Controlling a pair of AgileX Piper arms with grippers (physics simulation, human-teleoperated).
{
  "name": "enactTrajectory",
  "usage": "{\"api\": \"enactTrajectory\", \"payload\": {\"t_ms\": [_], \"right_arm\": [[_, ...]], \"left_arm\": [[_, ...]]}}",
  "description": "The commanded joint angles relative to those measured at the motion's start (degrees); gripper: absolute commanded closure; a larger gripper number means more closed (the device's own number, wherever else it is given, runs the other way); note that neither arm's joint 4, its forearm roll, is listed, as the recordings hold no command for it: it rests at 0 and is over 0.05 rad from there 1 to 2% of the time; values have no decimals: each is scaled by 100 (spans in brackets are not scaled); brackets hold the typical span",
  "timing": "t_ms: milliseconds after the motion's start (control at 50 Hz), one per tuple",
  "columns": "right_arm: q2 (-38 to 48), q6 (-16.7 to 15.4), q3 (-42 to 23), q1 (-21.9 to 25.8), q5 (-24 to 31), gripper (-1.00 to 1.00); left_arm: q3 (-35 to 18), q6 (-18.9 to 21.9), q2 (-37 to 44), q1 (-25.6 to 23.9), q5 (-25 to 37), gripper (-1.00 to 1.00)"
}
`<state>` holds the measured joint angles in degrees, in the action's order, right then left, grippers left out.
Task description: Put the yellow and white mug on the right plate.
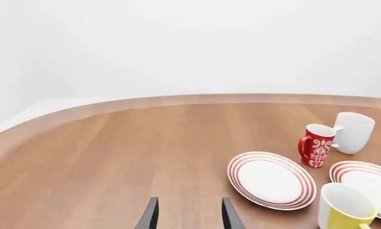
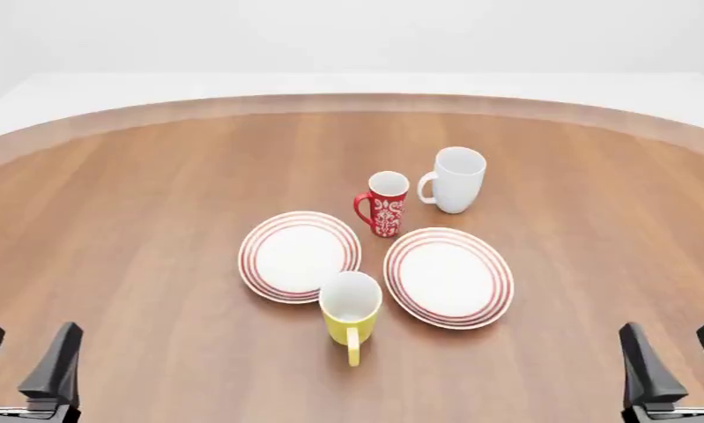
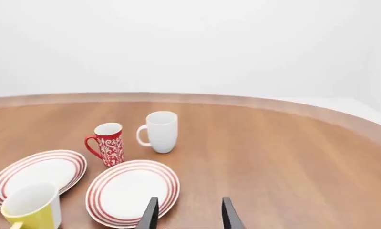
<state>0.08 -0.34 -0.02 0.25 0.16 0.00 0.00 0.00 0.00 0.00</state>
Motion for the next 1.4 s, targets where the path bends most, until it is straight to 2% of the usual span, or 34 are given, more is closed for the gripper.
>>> {"api": "enactTrajectory", "payload": {"t_ms": [20, 140, 160, 180, 200, 220, 280, 360, 380, 440, 460, 500, 540, 560, 620, 720, 760, 900, 980, 1060, 1120, 1200, 1240, 1260, 1280, 1400], "right_arm": [[34, -58, -37, 129, 36, -100], [108, -182, -36, 187, 111, -100], [686, -70, -4, 128, -187, -100], [891, 98, -14, 193, -299, -100], [697, -28, -210, 312, -20, -100], [642, -294, -124, 477, -33, -100], [918, -135, -579, 497, 163, -100], [1223, -445, -927, 827, 306, -100], [1640, -325, -967, 748, 191, -100], [2064, -316, -1110, 873, 173, -100], [2291, -104, -1317, 916, 311, -100], [2276, -449, -1399, 1157, 414, -100], [2420, -478, -1564, 1323, 536, -100], [2607, -329, -1673, 1369, 641, -100], [2851, -218, -1919, 1672, 897, -100], [3401, 291, -2548, 2128, 1451, -100], [3415, 306, -2658, 2142, 1531, -100], [3981, 384, -3619, 2431, 2352, -100], [4207, 546, -3866, 2591, 2591, -100], [4508, 480, -4114, 2673, 2732, -100], [4730, 662, -4298, 2765, 2821, -100], [4945, 700, -4510, 2825, 2954, -100], [5072, 998, -4663, 2897, 3080, -100], [5161, 1043, -4822, 2890, 3197, -100], [5200, 979, -4885, 2909, 3244, -100], [5386, 1107, -5212, 3098, 3549, -100]], "left_arm": [[0, 0, 0, 0, 0, -100], [0, 0, 0, 0, 0, -100], [0, 0, 0, 0, 0, -100], [0, 0, 0, 0, 0, -100], [0, 0, 0, 0, 0, -100], [0, 0, 0, 0, 0, -100], [0, 0, 0, 0, 0, -100], [0, 0, 0, 0, 0, -100], [0, 0, 0, 0, 0, -100], [0, 0, 0, 0, 0, -100], [0, 0, 0, 0, 0, -100], [0, 0, 0, 0, 0, -100], [0, 0, 0, 0, 0, -100], [0, 0, 0, 0, 0, -100], [0, 0, 0, 0, 0, -100], [0, 0, 0, 0, 0, -100], [0, 0, 0, 0, 0, -100], [0, 0, 0, 0, 0, -100], [0, 0, 0, 0, 0, -100], [0, 0, 0, 0, 0, -100], [0, 0, 0, 0, 0, -100], [0, 0, 0, 0, 0, -100], [0, 0, 0, 0, 0, -100], [0, 0, 0, 0, 0, -100], [0, 0, 0, 0, 0, -100], [0, 0, 0, 0, 0, -100]]}}
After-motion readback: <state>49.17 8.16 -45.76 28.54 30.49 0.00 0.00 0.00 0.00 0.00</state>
